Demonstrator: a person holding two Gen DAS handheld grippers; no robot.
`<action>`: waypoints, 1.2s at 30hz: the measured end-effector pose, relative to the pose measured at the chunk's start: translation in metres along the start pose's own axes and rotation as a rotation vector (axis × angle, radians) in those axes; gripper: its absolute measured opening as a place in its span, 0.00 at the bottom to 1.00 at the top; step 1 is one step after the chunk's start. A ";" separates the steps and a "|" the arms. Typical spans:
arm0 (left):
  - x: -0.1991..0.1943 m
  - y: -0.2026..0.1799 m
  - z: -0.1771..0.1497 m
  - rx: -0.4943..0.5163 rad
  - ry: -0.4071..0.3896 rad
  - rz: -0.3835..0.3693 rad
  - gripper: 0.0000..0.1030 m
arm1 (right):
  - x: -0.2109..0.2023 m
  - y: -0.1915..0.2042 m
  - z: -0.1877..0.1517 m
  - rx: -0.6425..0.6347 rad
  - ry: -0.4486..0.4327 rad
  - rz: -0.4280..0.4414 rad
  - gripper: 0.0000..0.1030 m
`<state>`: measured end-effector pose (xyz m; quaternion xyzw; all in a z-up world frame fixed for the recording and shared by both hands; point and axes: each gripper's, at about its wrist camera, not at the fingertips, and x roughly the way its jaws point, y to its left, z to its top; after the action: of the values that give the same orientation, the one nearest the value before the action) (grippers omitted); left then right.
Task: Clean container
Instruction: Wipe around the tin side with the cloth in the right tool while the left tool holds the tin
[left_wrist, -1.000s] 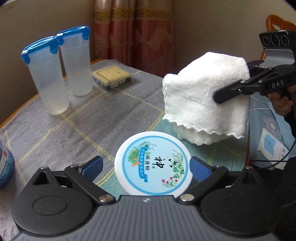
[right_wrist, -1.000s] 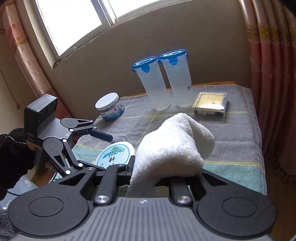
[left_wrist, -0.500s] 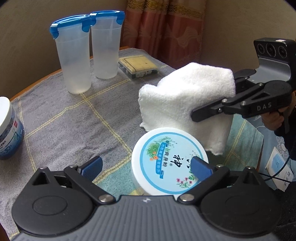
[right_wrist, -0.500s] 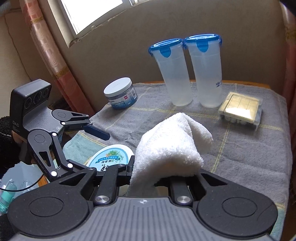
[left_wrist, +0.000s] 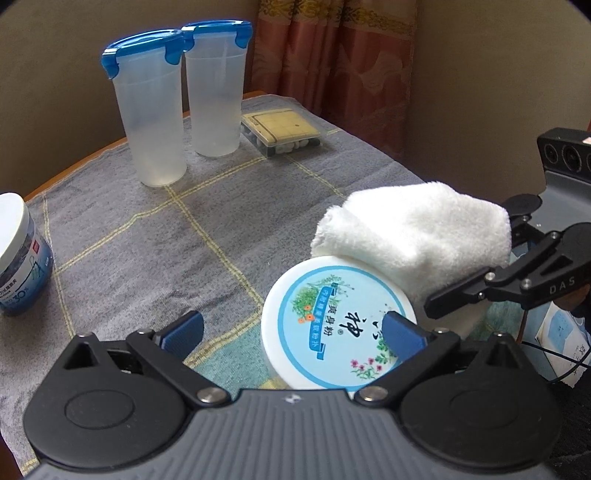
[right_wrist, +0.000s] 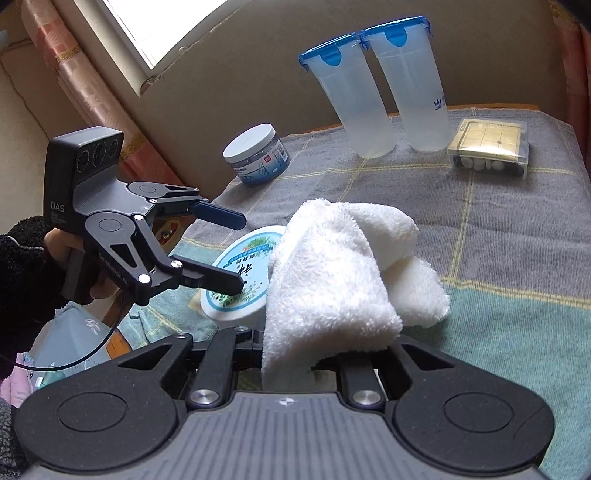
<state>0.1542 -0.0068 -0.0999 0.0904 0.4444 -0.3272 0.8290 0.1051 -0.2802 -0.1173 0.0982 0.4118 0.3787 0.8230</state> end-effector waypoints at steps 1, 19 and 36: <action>0.000 0.000 0.000 0.000 -0.001 0.004 1.00 | -0.001 0.001 -0.003 0.012 -0.002 0.001 0.18; -0.005 -0.009 -0.002 0.024 -0.030 0.052 1.00 | -0.009 0.051 -0.026 0.010 0.000 0.030 0.19; -0.005 -0.005 -0.002 0.013 -0.035 0.034 1.00 | -0.024 -0.006 0.049 -0.055 -0.103 -0.138 0.19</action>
<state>0.1479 -0.0073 -0.0968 0.0974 0.4260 -0.3174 0.8416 0.1366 -0.2944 -0.0740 0.0663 0.3642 0.3265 0.8697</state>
